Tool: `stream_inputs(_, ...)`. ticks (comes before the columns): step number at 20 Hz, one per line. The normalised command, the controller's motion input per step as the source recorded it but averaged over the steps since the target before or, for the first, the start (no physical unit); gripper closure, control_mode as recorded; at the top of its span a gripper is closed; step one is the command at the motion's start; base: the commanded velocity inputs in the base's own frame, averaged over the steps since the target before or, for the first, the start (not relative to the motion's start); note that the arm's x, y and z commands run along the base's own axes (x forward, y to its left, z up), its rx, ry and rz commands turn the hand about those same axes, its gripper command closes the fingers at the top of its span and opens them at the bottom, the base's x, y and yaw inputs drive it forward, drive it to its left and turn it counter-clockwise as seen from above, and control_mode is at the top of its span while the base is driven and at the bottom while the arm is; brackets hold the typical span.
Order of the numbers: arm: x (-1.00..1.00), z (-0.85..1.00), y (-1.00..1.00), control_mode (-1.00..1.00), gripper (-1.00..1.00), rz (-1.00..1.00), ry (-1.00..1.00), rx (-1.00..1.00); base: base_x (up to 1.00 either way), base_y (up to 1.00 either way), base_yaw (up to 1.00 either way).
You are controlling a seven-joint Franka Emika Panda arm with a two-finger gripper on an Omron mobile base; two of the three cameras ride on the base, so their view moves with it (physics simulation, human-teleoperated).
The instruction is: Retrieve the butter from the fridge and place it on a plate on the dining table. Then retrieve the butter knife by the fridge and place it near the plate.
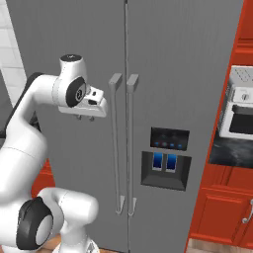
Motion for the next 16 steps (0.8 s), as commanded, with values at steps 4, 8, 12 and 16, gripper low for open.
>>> stream_inputs(4, 0.0, 0.0, 0.0, 1.0, -1.0, 0.0, 0.0, 0.0, 0.0, 0.0, 0.0)
stream_inputs(8, 0.0, 0.0, 0.0, 1.0, -1.0, 0.0, 0.0, 0.0, -0.28, 0.0, 0.0)
stream_inputs(12, 0.0, 0.0, 0.0, 1.0, -1.0, 0.0, 0.0, 0.0, -0.58, -0.01, 0.0)
stream_inputs(16, 0.0, 0.0, 0.0, 1.0, -1.0, 0.0, 0.0, 0.0, -0.57, -0.03, -0.01)
